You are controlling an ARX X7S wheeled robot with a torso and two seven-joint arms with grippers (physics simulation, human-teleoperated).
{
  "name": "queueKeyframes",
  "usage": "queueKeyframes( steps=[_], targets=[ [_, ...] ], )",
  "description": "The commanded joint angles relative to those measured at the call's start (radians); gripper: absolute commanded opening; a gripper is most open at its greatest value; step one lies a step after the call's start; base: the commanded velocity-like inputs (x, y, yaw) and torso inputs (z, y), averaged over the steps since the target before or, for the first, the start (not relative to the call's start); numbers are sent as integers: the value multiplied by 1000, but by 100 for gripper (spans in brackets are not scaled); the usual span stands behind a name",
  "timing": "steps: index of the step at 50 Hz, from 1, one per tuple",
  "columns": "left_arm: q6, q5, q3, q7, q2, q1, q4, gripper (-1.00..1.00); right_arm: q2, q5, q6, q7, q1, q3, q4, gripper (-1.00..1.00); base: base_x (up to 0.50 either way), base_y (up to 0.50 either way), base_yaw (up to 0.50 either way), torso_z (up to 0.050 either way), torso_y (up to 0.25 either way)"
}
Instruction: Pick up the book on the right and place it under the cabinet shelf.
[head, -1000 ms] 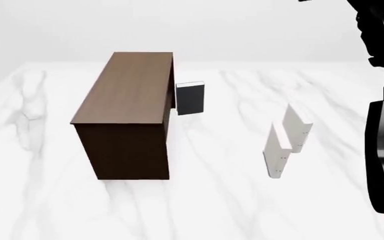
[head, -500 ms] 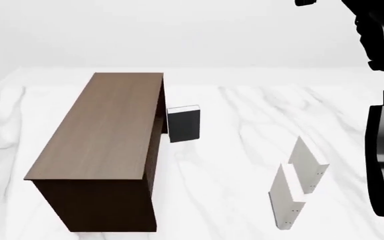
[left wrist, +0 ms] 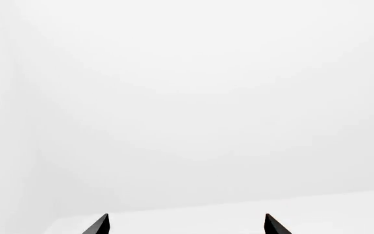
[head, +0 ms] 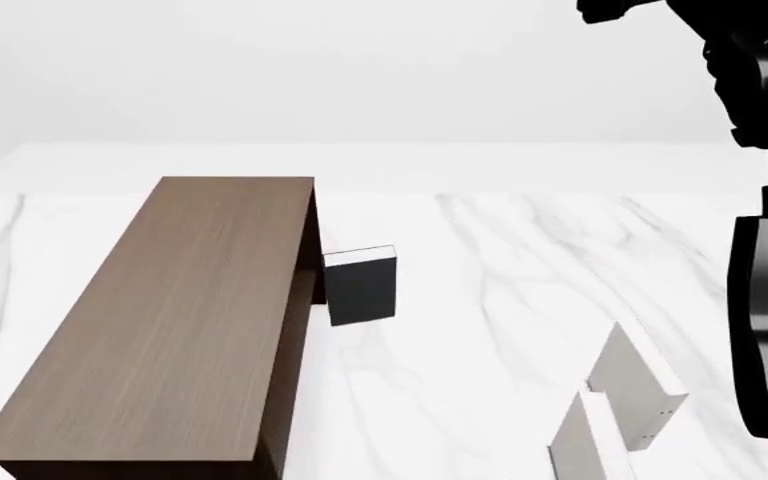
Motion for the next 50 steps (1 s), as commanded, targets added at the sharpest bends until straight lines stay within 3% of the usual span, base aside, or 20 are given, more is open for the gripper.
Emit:
queueKeyframes(
  steps=[1, 14, 50],
  targets=[
    [-5, -5, 5, 8, -15, 7, 17, 100, 6, 5, 24, -4, -8, -5, -22, 100, 0, 0, 0, 0, 0],
    [-8, 4, -21, -24, -17, 2, 5, 100, 29, 4, 69, -14, -19, -19, -49, 100, 0, 0, 0, 0, -10],
    [-27, -5, -16, -27, -27, 0, 17, 100, 31, 9, 81, -24, -4, -32, -48, 100, 0, 0, 0, 0, -195]
  ],
)
